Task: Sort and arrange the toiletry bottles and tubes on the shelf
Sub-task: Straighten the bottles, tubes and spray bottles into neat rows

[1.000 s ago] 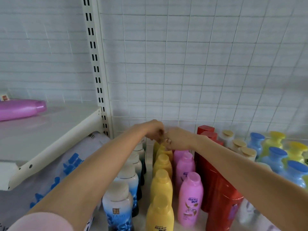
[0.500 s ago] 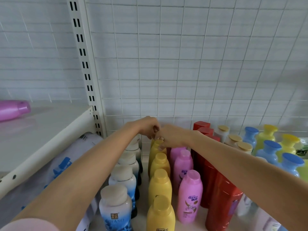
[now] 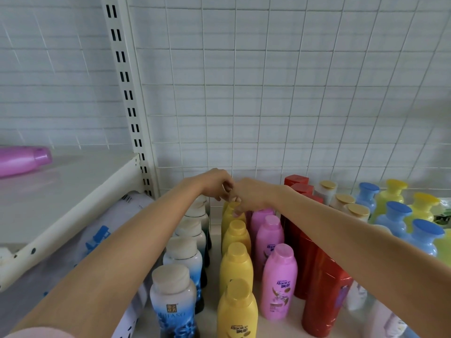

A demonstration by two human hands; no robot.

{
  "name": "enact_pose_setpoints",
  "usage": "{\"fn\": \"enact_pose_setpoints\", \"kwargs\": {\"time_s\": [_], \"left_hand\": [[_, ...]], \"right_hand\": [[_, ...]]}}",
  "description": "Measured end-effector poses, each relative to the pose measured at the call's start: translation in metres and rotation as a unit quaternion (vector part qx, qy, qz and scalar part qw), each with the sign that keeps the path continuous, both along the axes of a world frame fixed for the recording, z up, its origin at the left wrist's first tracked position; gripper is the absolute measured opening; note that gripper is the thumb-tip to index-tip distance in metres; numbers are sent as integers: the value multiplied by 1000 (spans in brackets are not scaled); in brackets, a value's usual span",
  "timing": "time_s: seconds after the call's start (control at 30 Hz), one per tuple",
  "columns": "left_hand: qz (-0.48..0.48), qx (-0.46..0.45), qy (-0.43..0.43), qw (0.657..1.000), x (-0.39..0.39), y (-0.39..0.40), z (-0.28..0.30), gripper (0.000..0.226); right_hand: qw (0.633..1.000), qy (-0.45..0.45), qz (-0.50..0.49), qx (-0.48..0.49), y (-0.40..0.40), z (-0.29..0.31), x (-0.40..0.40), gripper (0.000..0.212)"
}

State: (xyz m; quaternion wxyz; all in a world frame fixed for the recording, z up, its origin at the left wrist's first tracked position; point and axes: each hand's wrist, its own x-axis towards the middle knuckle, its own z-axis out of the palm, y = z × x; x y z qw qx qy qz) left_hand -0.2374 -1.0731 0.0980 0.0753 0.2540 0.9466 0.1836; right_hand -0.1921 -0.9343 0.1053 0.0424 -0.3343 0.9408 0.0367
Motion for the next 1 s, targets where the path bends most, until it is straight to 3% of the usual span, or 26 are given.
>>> {"fn": "enact_pose_setpoints", "kwargs": {"time_s": [0.3, 0.47, 0.6, 0.9, 1.0], "left_hand": [[37, -25, 43, 998, 16, -9, 12, 36], [59, -7, 59, 996, 29, -14, 19, 31], [60, -4, 69, 996, 41, -12, 22, 29], [55, -13, 83, 995, 64, -14, 24, 28], [52, -14, 85, 995, 68, -17, 23, 27]], "right_hand": [[999, -7, -12, -34, 16, 22, 21, 27], [997, -71, 22, -36, 19, 15, 46, 40], [997, -24, 71, -4, 11, -1, 49, 42], [999, -14, 45, 1, 8, 2, 58, 44], [999, -4, 40, -33, 13, 12, 68, 34]]}}
